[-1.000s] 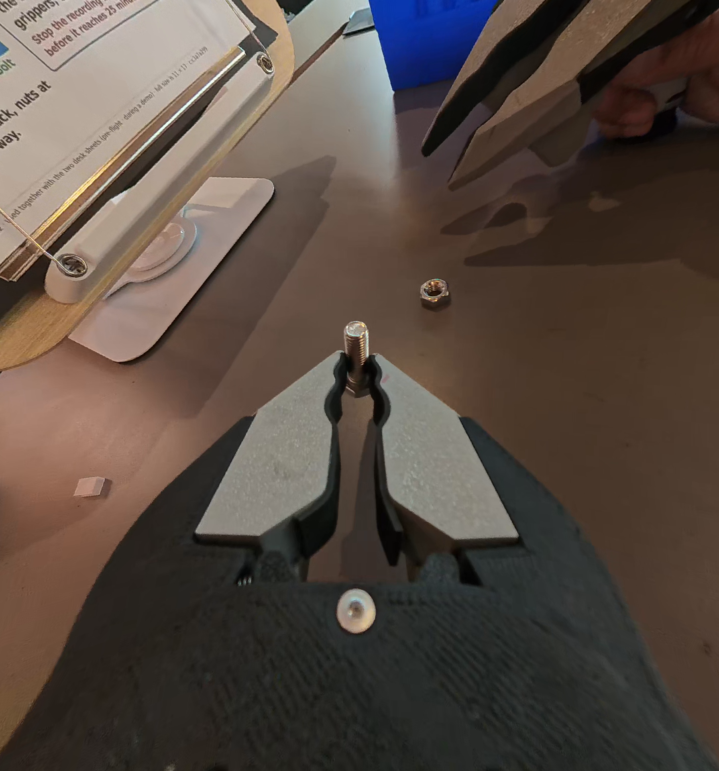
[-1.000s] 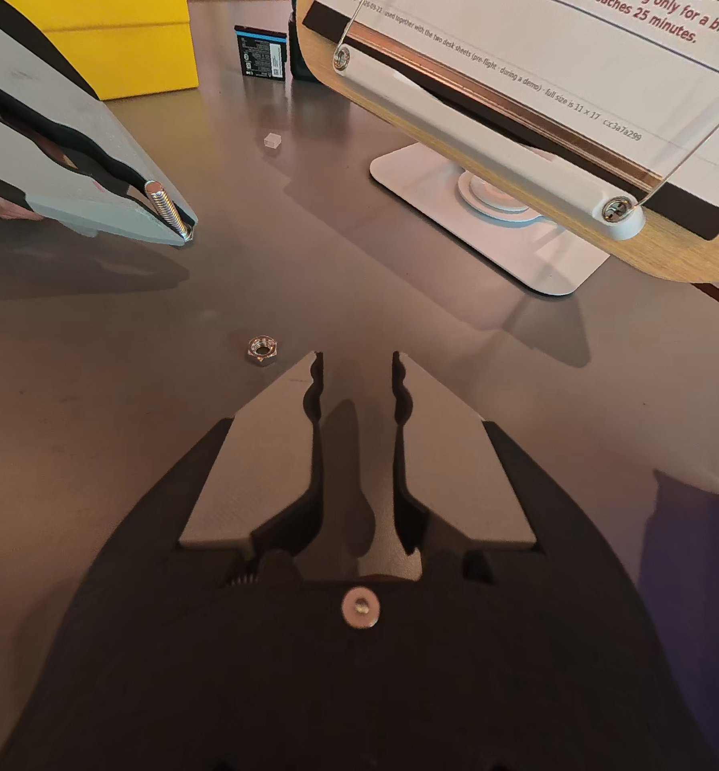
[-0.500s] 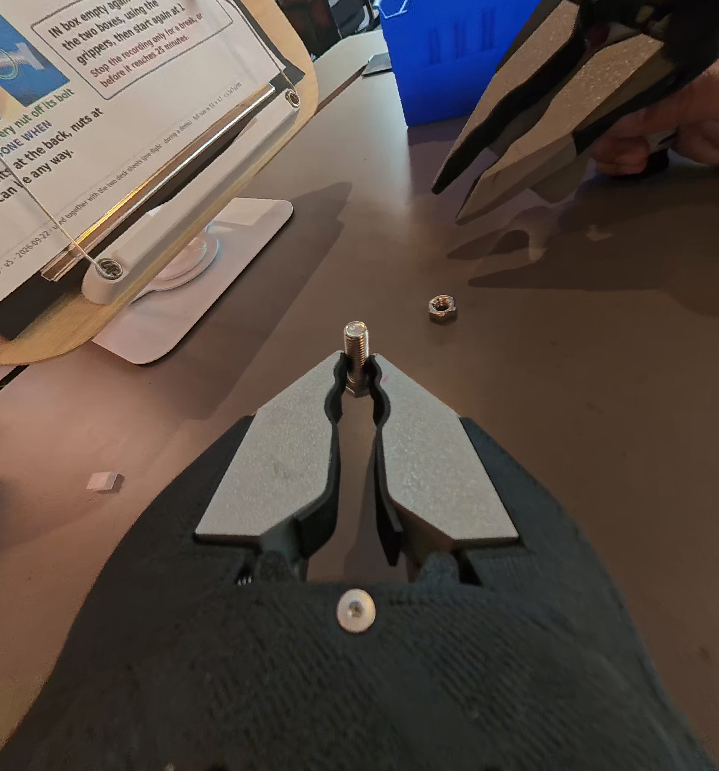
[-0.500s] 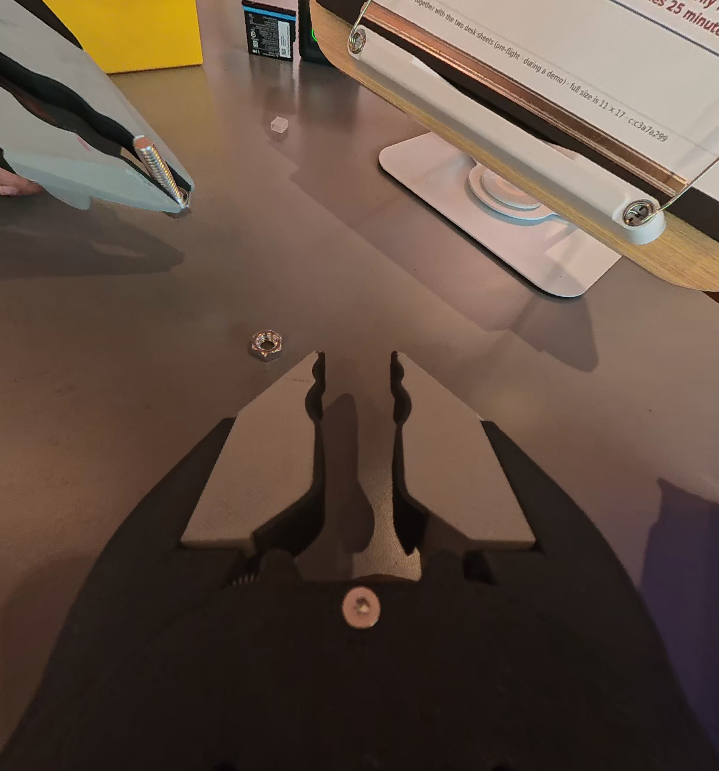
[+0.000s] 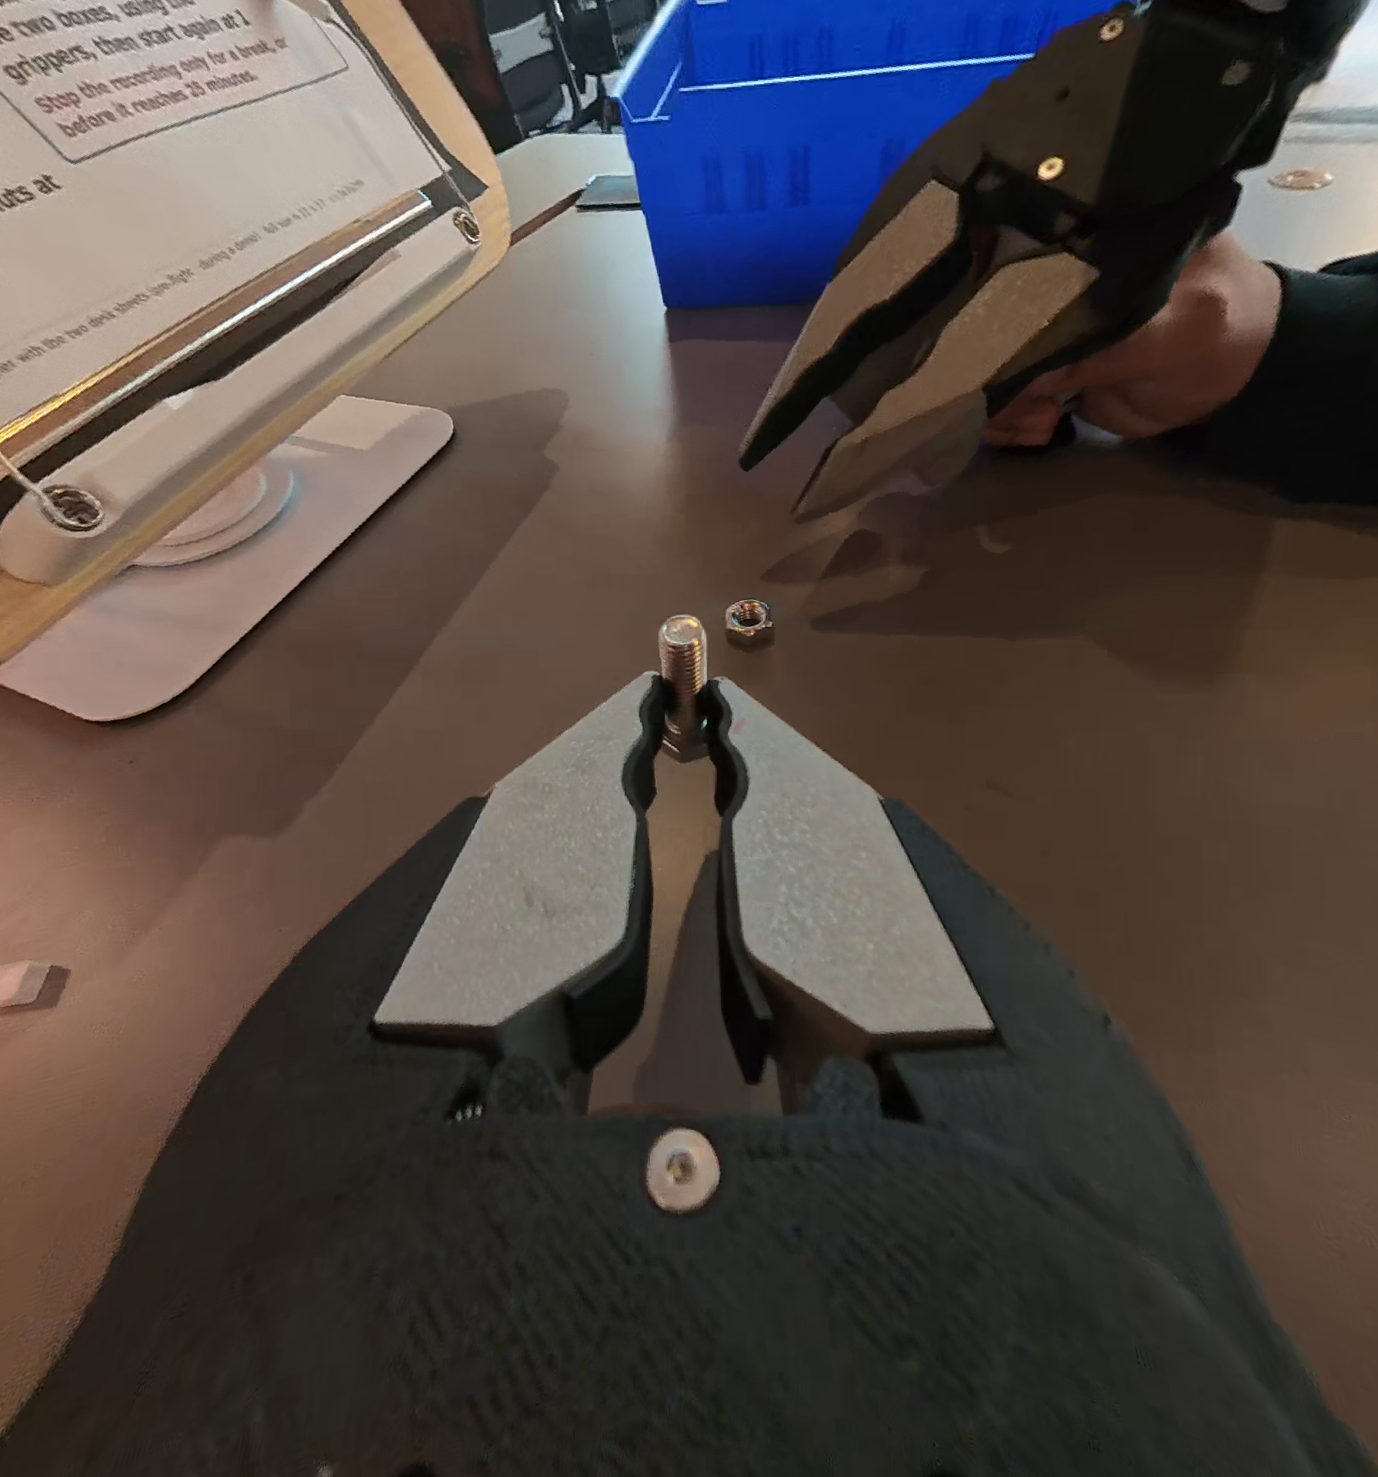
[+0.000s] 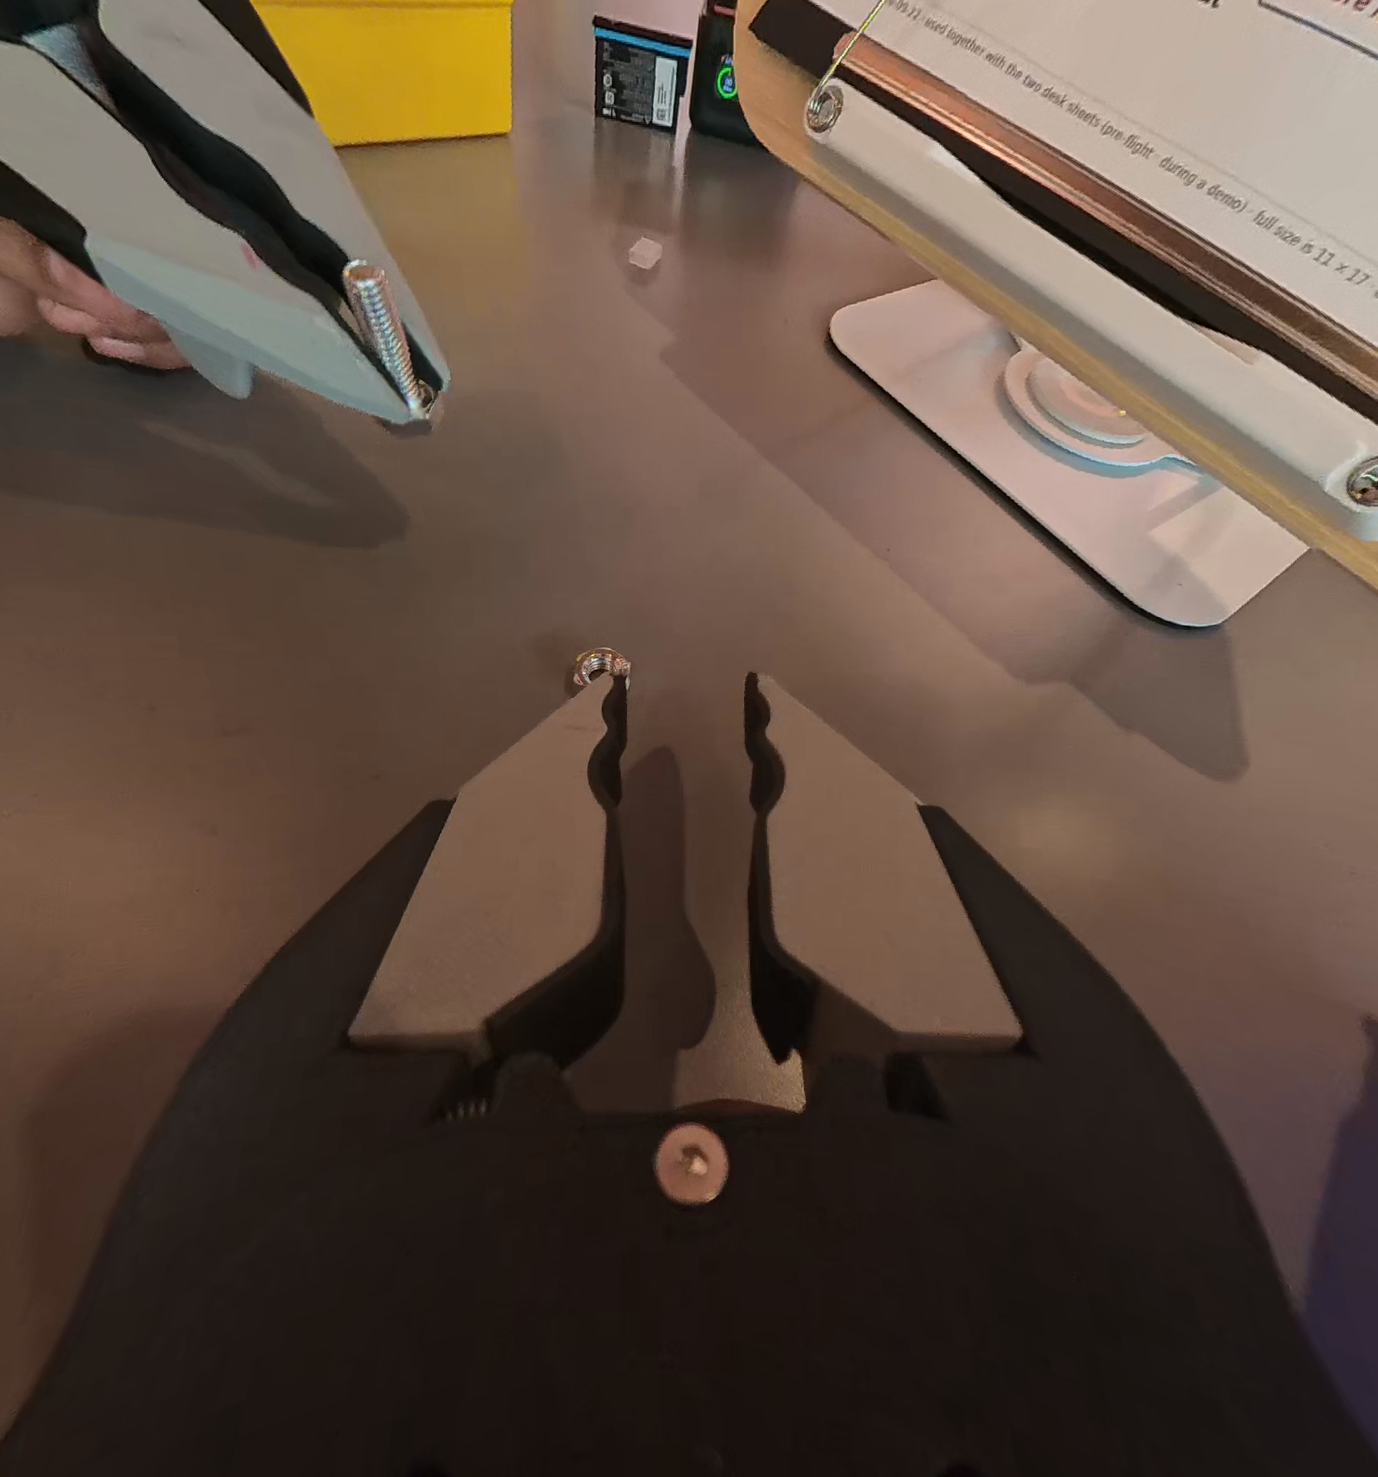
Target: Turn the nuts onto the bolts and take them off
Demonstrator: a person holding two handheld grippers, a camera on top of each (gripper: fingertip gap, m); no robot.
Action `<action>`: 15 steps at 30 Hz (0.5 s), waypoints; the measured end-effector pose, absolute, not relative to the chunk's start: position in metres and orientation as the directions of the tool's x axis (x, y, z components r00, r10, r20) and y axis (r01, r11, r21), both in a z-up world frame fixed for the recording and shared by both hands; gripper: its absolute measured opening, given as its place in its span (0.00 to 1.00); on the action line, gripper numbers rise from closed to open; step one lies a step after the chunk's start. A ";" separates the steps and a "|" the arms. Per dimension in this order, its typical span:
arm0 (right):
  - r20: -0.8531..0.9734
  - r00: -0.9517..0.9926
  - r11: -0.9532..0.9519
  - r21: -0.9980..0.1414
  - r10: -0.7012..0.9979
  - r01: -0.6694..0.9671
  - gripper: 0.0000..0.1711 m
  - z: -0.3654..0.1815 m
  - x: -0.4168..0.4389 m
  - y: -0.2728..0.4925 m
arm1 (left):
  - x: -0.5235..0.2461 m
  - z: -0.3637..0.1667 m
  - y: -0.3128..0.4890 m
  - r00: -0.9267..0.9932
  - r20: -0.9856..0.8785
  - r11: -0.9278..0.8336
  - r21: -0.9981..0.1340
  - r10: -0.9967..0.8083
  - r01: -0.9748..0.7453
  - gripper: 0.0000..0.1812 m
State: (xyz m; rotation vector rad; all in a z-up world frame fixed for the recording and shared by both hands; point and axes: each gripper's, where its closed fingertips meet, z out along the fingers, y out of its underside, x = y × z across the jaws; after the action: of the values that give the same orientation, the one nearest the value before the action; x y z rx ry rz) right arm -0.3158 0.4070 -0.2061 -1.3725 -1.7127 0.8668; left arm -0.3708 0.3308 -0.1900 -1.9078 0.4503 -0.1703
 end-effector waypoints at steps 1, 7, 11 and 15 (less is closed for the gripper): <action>0.148 -0.133 0.194 -0.864 0.980 0.464 0.15 -0.206 -0.316 0.406 | -0.372 -0.189 0.331 0.920 -0.090 -0.313 -0.924 -0.382 -0.221 0.04; 0.108 -0.192 0.190 -0.853 0.975 0.486 0.16 -0.212 -0.320 0.393 | -0.371 -0.191 0.331 0.918 -0.106 -0.315 -0.919 -0.382 -0.238 0.04; 0.075 -0.226 0.188 -0.825 0.971 0.532 0.14 -0.221 -0.323 0.389 | -0.370 -0.193 0.331 0.915 -0.122 -0.320 -0.912 -0.384 -0.256 0.04; 0.033 -0.206 0.152 -0.788 0.978 0.597 0.18 -0.231 -0.328 0.393 | -0.371 -0.193 0.332 0.917 -0.121 -0.322 -0.912 -0.380 -0.253 0.04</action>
State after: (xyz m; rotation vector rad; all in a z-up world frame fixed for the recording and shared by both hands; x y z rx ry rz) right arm -0.3281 0.3927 -0.2311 -1.4970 -1.8755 0.8850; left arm -0.3707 0.3318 -0.1928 -1.9207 0.4625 -0.1365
